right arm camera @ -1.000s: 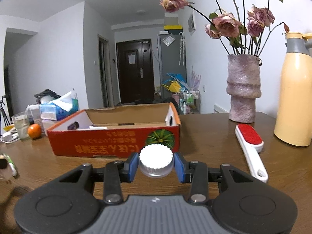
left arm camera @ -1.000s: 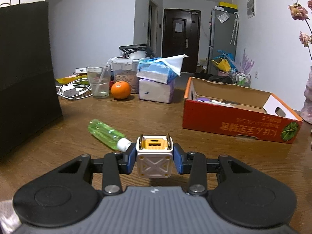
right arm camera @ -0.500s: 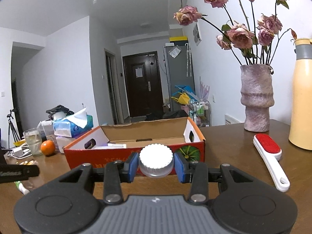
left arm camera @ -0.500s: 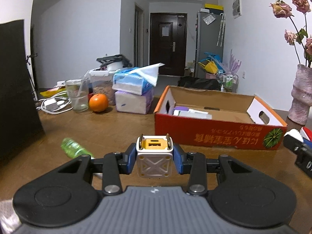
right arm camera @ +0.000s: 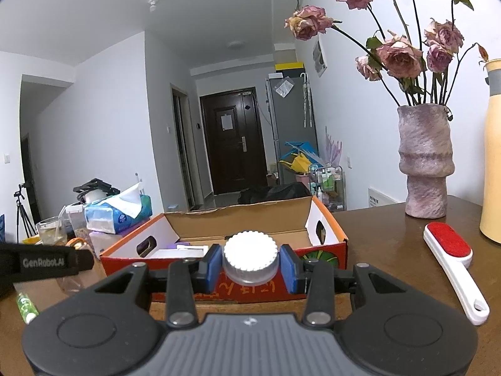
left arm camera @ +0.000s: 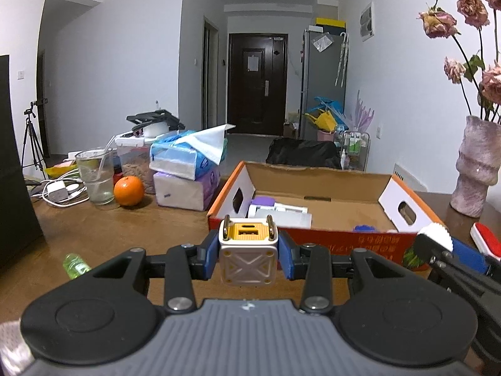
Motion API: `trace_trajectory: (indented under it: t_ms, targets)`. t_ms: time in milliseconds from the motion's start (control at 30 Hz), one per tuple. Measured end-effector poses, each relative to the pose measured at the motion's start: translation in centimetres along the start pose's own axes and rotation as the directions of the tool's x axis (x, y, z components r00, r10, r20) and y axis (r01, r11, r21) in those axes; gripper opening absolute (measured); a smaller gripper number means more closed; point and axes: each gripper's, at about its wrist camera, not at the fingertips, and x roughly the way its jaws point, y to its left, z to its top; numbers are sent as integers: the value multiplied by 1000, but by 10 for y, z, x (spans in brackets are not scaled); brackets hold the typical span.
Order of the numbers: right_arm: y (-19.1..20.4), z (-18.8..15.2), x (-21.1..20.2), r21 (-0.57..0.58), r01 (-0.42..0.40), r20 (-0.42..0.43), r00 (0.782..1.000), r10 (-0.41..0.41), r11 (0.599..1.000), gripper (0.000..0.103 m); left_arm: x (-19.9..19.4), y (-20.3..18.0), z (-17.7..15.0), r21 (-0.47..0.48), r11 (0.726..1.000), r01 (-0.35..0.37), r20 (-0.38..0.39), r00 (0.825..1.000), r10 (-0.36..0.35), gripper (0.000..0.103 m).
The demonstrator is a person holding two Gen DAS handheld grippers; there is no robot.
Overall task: Organize rigid objects
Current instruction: 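Carry the plug charger and white cap over the cardboard box with both tools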
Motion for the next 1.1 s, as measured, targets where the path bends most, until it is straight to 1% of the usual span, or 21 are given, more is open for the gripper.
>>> trace_trajectory:
  t_ms: [133,600,933,1100]
  targets:
    - [-1,3,6,4,2,17,1000,-2,1000,39,9,-4,7,-6,1000,8,7,1000,-8,40]
    - [-6,12,39,-4,-1,35,999,1,1000,39,43,-24,25,2,999,35,33,999,-35,40]
    - [-11,18,63,-14,7,44,999,-6,1000,39,70,-36,36,9,999,44,40,998,-44,40]
    - [-14,22,76,-22,8,43,999,-7,1000,39,86,-38,41,1,999,52,32,998,-52,40]
